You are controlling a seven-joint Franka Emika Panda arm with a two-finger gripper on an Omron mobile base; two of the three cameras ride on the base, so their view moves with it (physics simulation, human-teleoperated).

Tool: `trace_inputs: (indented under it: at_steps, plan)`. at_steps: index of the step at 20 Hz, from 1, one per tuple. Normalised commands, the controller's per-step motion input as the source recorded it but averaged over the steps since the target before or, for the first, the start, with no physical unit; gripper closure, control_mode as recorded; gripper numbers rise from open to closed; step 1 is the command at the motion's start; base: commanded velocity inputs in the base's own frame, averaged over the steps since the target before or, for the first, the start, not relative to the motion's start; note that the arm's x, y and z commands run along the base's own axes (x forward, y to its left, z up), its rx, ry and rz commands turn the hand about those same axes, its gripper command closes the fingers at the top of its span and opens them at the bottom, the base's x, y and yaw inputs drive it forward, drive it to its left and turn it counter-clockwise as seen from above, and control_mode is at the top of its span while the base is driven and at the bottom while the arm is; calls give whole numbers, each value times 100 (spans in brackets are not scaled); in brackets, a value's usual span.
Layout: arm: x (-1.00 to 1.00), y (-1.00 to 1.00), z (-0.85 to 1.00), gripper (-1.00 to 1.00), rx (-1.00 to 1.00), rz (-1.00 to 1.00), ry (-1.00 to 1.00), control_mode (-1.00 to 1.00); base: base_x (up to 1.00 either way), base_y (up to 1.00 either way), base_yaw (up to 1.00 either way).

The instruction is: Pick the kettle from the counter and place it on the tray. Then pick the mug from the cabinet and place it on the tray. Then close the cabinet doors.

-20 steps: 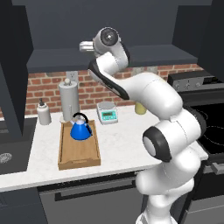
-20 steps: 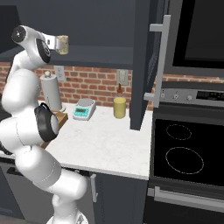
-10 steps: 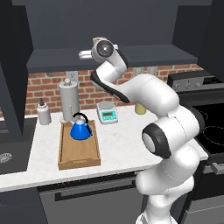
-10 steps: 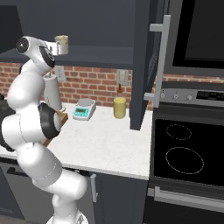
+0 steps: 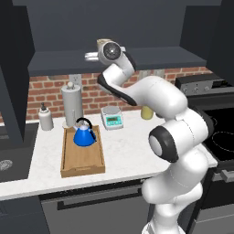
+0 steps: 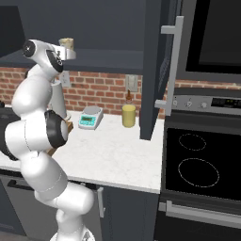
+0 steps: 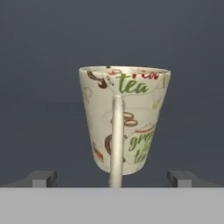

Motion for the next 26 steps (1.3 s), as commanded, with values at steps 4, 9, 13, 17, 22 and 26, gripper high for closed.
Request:
trace_inputs:
  at_steps: [4,9,13,17,22,26]
  plan:
    - [0,-25,6,-100,5,0,0,-100,0,0,0]
    - [0,-2,22,-100,1,0,0,-100,0,0,0]
    - [0,0,14,-100,0,0,0,-100,0,0,0]
    - [0,0,3,-100,0,0,0,-100,0,0,0]
    - [0,2,0,-100,0,0,0,-100,0,0,0]
    - [0,7,0,100,0,0,0,-100,0,0,0]
